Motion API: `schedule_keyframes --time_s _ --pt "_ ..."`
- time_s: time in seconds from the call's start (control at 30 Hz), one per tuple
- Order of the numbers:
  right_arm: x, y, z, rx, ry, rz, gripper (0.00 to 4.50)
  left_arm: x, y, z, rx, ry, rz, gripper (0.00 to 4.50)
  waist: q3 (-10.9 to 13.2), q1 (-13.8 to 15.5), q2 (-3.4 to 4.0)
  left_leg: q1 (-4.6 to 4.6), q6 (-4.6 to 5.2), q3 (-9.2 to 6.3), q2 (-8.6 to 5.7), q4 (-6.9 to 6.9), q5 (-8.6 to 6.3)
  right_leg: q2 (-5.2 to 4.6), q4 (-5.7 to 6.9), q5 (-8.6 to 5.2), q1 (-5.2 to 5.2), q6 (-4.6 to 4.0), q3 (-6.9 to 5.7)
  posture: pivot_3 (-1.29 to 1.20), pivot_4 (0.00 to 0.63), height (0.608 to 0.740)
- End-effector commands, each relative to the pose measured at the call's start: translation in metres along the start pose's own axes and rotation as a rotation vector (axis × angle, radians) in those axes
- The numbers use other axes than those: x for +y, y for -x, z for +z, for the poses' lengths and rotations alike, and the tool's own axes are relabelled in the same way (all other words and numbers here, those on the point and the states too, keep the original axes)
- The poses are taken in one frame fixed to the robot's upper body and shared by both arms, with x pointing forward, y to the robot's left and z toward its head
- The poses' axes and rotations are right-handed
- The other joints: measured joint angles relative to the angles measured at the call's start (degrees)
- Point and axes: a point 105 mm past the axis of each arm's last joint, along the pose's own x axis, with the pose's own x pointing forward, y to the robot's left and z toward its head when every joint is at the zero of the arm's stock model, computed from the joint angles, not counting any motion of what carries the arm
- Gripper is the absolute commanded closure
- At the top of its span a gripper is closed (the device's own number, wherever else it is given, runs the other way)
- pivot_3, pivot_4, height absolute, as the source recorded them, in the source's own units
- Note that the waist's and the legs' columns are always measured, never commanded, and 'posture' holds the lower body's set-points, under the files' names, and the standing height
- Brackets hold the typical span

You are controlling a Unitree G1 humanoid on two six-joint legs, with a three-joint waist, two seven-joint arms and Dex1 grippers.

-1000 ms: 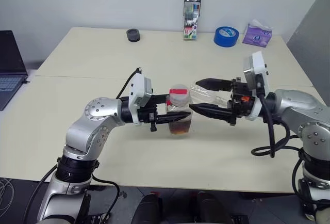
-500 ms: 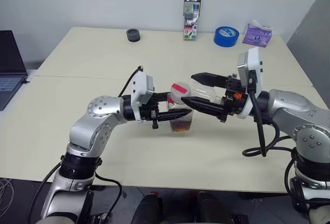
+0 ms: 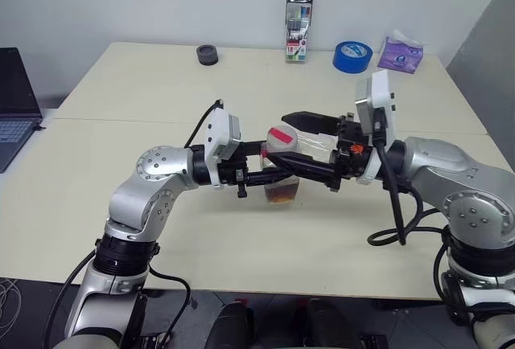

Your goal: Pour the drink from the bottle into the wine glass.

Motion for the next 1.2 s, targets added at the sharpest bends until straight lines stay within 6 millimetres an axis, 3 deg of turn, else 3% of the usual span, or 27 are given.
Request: schedule_keyframes --time_s 0.03,0.43,0.73,1.2 --pt "0.001 -0.004 0.01 -0.034 0.057 -0.003 0.43 -0.001 -0.002 0.013 -0.034 -0.056 -0.009 2.62 0.0 0.0 0.0 0.0 0.0 0.0 0.0 0.0 0.0 0.0 0.0 0.0 0.0 0.0 0.0 0.0 0.15 0.74" --pt "-0.013 0.002 0.005 -0.025 0.054 -0.054 0.43 0.0 -0.002 0.014 -0.042 -0.053 0.005 2.62 0.0 0.0 0.0 0.01 0.0 0.0 0.0 -0.01 0.0 0.0 0.01 0.0 0.0 0.0 0.0 0.0 0.15 0.74" --pt "-0.018 0.017 0.004 0.016 0.075 -0.078 0.43 0.001 -0.004 0.015 -0.049 -0.052 0.012 2.62 0.0 0.0 0.0 0.01 0.0 0.0 0.01 -0.01 0.0 0.0 0.01 0.0 0.0 0.0 0.0 0.0 0.15 0.74" --pt "0.006 0.011 0.008 0.008 0.03 0.041 0.43 0.002 -0.006 0.015 -0.053 -0.056 0.013 2.62 0.0 0.0 0.0 0.0 0.0 0.0 0.01 -0.01 0.0 0.0 0.0 0.0 0.0 0.0 0.0 0.0 0.15 0.74"
